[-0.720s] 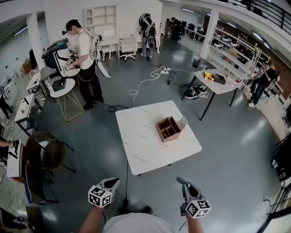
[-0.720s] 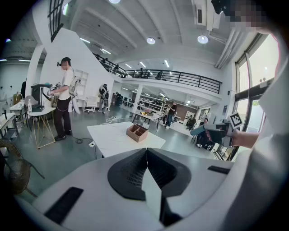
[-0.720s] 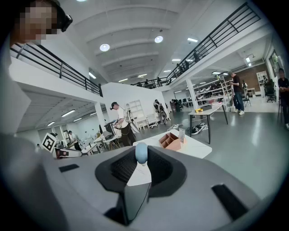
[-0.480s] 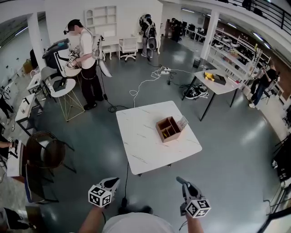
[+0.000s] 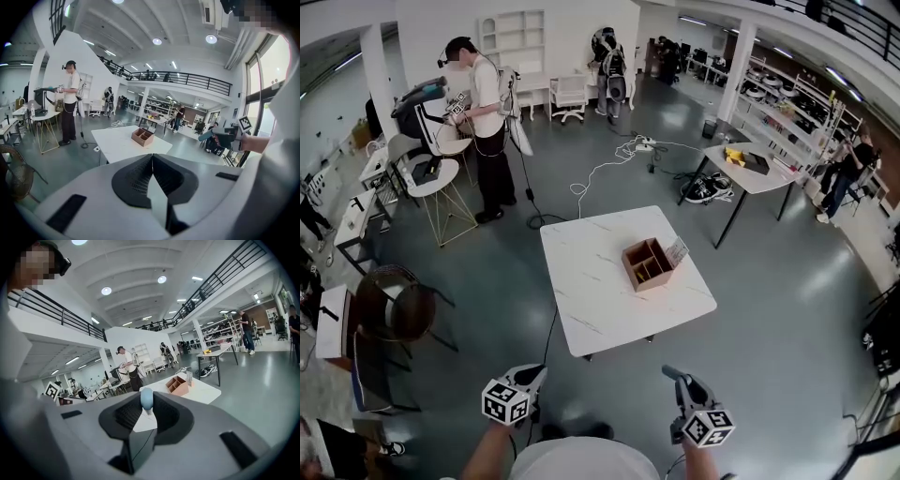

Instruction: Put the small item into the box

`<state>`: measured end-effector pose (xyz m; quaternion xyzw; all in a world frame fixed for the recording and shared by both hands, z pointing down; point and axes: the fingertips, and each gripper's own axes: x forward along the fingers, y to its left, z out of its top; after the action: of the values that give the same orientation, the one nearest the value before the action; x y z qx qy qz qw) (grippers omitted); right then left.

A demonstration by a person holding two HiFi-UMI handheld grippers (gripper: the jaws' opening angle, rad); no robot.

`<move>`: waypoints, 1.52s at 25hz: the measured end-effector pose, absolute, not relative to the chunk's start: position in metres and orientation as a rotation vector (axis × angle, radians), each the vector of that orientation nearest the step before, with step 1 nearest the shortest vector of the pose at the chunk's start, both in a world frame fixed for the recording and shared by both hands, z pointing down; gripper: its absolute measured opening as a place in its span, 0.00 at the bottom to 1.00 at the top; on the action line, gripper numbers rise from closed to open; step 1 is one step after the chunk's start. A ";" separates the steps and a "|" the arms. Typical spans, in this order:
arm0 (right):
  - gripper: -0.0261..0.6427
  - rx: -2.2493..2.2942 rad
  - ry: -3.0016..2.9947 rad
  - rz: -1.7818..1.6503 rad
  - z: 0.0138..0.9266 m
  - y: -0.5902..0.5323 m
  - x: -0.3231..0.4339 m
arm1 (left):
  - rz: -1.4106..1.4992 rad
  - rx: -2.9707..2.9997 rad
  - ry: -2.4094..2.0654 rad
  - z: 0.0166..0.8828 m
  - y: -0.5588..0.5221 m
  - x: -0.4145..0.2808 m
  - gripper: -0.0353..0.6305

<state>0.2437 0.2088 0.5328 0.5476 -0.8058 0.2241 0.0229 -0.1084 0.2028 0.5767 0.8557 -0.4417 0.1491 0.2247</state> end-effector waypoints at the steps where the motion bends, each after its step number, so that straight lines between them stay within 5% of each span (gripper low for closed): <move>1: 0.16 1.689 -2.492 0.698 0.534 0.209 0.245 | 0.417 2.359 -1.219 0.577 0.203 -0.107 0.07; 22: 0.16 1.513 -2.540 0.701 0.553 0.176 0.301 | 0.404 2.324 -1.303 0.578 0.189 -0.036 0.07; 38: 0.16 1.580 -2.471 0.753 0.568 0.112 0.292 | 0.437 2.342 -1.235 0.587 0.103 -0.045 0.07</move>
<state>0.2921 0.1122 0.5677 0.5208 -0.8148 0.2483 0.0567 -0.0450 0.1033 0.5868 0.8500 -0.4482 0.1585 0.2268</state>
